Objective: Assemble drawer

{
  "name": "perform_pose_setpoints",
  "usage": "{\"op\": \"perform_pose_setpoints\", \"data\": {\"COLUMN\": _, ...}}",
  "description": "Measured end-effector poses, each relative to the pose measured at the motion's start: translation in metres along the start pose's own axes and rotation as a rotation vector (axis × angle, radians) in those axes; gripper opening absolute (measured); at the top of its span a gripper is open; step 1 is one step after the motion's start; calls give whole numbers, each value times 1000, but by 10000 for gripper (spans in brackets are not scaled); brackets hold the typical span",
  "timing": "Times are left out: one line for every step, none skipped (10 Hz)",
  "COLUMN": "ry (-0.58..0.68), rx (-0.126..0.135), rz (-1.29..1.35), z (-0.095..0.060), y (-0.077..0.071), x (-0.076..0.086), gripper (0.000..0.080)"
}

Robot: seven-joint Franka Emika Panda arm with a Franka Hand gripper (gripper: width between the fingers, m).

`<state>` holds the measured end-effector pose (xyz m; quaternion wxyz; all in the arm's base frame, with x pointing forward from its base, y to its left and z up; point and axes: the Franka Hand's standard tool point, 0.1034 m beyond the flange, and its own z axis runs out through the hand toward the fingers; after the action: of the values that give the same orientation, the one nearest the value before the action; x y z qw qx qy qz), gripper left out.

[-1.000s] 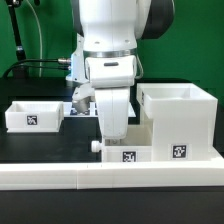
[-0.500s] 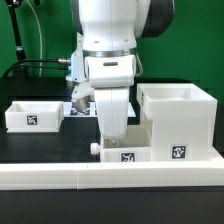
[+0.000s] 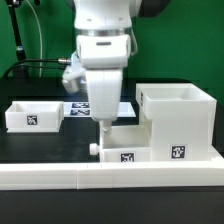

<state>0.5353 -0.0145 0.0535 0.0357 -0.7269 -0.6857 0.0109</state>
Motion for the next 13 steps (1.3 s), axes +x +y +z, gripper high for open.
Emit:
{"op": "perform_pose_setpoints", "data": {"ry": -5, "rx": 0, "rz": -3, "z": -8, "y": 1, "x": -12, "gripper": 648}}
{"op": "perform_pose_setpoints", "data": {"ry": -7, "rx": -5, "rz": -5, "z": -14, "y": 2, "x": -23, "gripper": 648}}
{"op": "perform_pose_setpoints", "data": {"ry": -6, "rx": -10, "rz": 13, "z": -16, "y": 3, "x": -32, "gripper": 649}}
{"op": "perform_pose_setpoints", "data": {"ry": -6, "rx": -8, "rz": 19, "z": -15, "y": 2, "x": -32, "gripper": 649}}
{"op": "perform_pose_setpoints", "data": {"ry": -4, "rx": -7, "rz": 17, "z": -14, "y": 2, "x": -32, "gripper": 649}}
{"op": "perform_pose_setpoints", "data": {"ry": 2, "rx": -7, "rz": -2, "z": -11, "y": 0, "x": -38, "gripper": 649}}
{"op": "perform_pose_setpoints", "data": {"ry": 8, "rx": 6, "rz": -10, "z": 5, "y": -5, "x": -46, "gripper": 649}}
{"op": "perform_pose_setpoints", "data": {"ry": 16, "rx": 17, "rz": -16, "z": 14, "y": -4, "x": -48, "gripper": 649}}
{"op": "perform_pose_setpoints", "data": {"ry": 60, "rx": 18, "rz": -24, "z": 16, "y": -1, "x": -53, "gripper": 649}}
{"op": "perform_pose_setpoints", "data": {"ry": 89, "rx": 16, "rz": -11, "z": 20, "y": 1, "x": -58, "gripper": 649}}
{"op": "perform_pose_setpoints", "data": {"ry": 128, "rx": 15, "rz": -6, "z": 25, "y": 1, "x": -59, "gripper": 649}}
{"op": "perform_pose_setpoints", "data": {"ry": 164, "rx": 19, "rz": -3, "z": 30, "y": 1, "x": -59, "gripper": 649}}
{"op": "perform_pose_setpoints", "data": {"ry": 182, "rx": 29, "rz": 0, "z": 33, "y": 0, "x": -59, "gripper": 649}}
